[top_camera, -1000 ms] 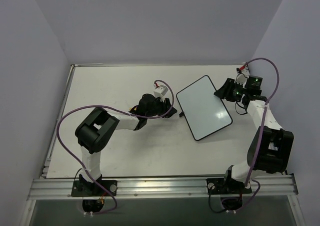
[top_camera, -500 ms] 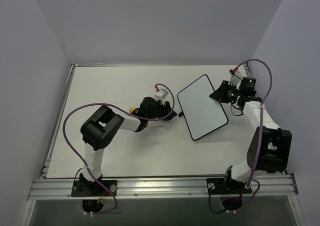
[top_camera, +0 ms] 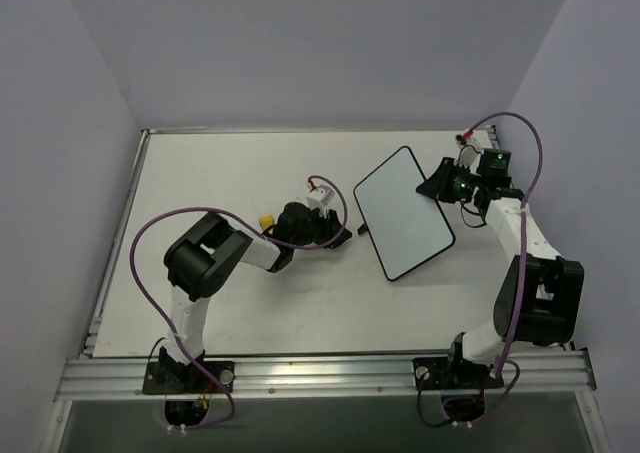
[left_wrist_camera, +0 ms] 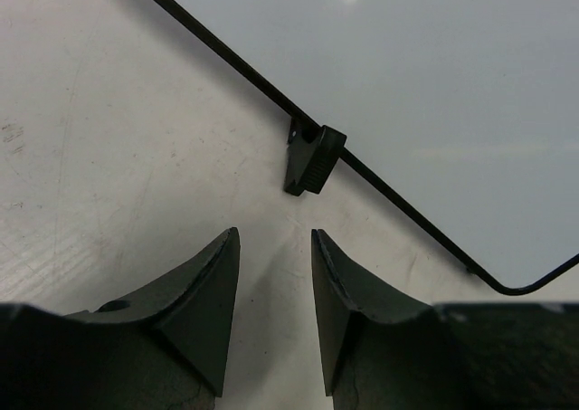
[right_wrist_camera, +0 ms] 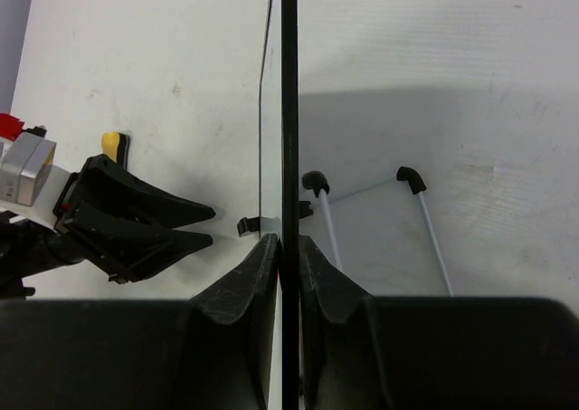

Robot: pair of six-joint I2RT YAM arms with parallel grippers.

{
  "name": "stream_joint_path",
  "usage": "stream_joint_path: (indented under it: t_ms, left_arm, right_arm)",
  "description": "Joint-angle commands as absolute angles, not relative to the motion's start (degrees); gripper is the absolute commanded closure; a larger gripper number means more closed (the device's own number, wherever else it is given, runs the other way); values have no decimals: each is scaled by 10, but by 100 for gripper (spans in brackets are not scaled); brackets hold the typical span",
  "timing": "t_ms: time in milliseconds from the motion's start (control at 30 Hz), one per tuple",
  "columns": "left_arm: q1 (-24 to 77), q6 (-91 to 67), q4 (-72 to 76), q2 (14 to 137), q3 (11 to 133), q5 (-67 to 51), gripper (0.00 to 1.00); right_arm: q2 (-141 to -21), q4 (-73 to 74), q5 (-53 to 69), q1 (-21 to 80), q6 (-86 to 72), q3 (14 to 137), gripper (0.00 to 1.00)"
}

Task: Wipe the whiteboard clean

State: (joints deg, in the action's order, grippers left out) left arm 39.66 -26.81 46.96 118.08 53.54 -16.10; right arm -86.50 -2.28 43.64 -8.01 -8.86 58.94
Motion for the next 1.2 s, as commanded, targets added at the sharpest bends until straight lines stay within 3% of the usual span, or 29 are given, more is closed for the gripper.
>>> stream_joint_path:
  t_ms: [0,567,800,1167]
  left_arm:
    - [398,-264,501,1160,541,-163,54]
    - [400,-257,484,1146,550,-181,55]
    - [400,-258,493,1144,553,-187,55]
    - [400,-286,538,1150,544,-200,55]
  right_arm:
    - [-858,-7,457,-76,-72,656,100]
    - [-881,91,512,-100,-60,791,100]
    - [-920,283,506,-105,46,902,100]
    - [-887,319,475,-127,106,854,100]
